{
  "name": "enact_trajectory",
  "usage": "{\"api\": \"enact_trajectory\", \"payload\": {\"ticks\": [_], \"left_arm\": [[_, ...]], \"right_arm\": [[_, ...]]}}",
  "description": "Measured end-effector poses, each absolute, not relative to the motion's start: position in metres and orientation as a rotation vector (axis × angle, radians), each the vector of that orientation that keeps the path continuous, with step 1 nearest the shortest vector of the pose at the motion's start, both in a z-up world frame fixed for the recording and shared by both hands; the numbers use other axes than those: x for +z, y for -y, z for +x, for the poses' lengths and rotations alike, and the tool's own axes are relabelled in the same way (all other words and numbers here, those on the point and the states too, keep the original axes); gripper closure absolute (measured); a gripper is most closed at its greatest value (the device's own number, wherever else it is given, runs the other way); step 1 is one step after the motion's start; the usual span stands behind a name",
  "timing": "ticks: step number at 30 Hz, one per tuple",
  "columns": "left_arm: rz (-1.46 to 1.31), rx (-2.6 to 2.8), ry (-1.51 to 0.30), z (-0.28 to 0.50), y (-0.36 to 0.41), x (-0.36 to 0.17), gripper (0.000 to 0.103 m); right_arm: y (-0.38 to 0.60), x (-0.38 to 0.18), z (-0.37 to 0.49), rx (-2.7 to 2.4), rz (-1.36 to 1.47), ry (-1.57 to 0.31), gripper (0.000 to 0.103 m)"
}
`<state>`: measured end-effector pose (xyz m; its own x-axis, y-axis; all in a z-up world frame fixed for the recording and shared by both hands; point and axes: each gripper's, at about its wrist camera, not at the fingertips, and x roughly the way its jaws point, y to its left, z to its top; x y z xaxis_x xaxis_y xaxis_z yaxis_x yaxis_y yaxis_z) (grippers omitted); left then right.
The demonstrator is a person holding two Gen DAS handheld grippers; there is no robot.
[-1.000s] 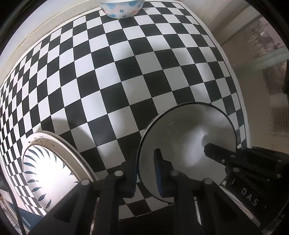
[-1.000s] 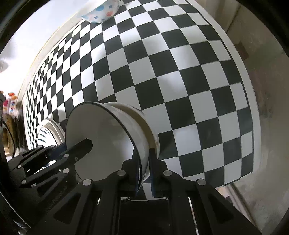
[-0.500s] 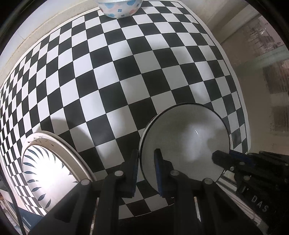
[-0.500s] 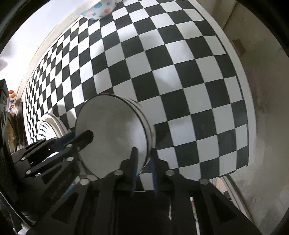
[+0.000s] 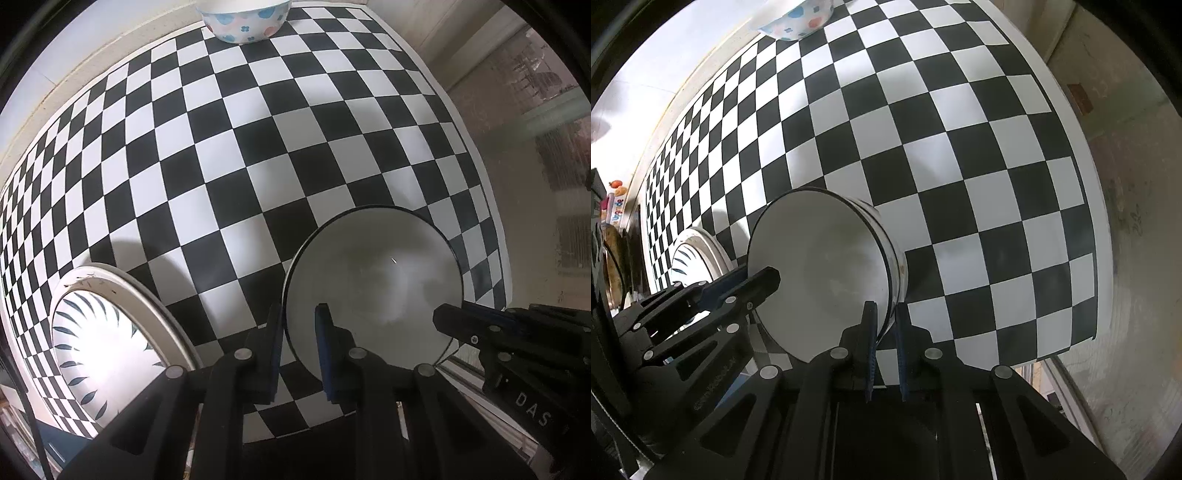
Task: Organize plates and bowls
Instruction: 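Carry the second bowl with both grippers and lower it into the first bowl, then open both grippers and move them to the blue-dot bowl by the wall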
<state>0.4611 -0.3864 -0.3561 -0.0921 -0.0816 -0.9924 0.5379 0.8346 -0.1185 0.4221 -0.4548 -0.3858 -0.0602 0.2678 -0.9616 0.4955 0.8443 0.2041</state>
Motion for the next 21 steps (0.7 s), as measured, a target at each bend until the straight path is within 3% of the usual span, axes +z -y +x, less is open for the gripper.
{"api": "enact_trajectory", "payload": {"ticks": [9, 10, 11, 13, 15, 21], "left_arm": [[0.321, -0.521, -1.477, 0.477, 0.371, -0.307, 0.086], [0.289, -0.518, -1.467, 0.485, 0.367, -0.300, 0.083], [0.271, -0.506, -1.457, 0.493, 0.365, -0.294, 0.081], [0.237, -0.489, -1.436, 0.511, 0.364, -0.287, 0.080], [0.219, -0.467, -1.427, 0.532, 0.364, -0.285, 0.080], [0.115, -0.392, -1.445, 0.628, 0.367, -0.295, 0.080]], "right_arm": [[0.474, -0.340, 0.425, -0.162, 0.607, -1.578, 0.088], [0.478, -0.331, 0.429, -0.153, 0.615, -1.537, 0.078], [0.481, -0.324, 0.431, -0.144, 0.624, -1.503, 0.057], [0.493, -0.309, 0.440, -0.122, 0.652, -1.388, 0.039], [0.502, -0.298, 0.455, -0.100, 0.638, -1.301, 0.039], [0.535, -0.311, 0.525, -0.097, 0.670, -1.294, 0.039]]}}
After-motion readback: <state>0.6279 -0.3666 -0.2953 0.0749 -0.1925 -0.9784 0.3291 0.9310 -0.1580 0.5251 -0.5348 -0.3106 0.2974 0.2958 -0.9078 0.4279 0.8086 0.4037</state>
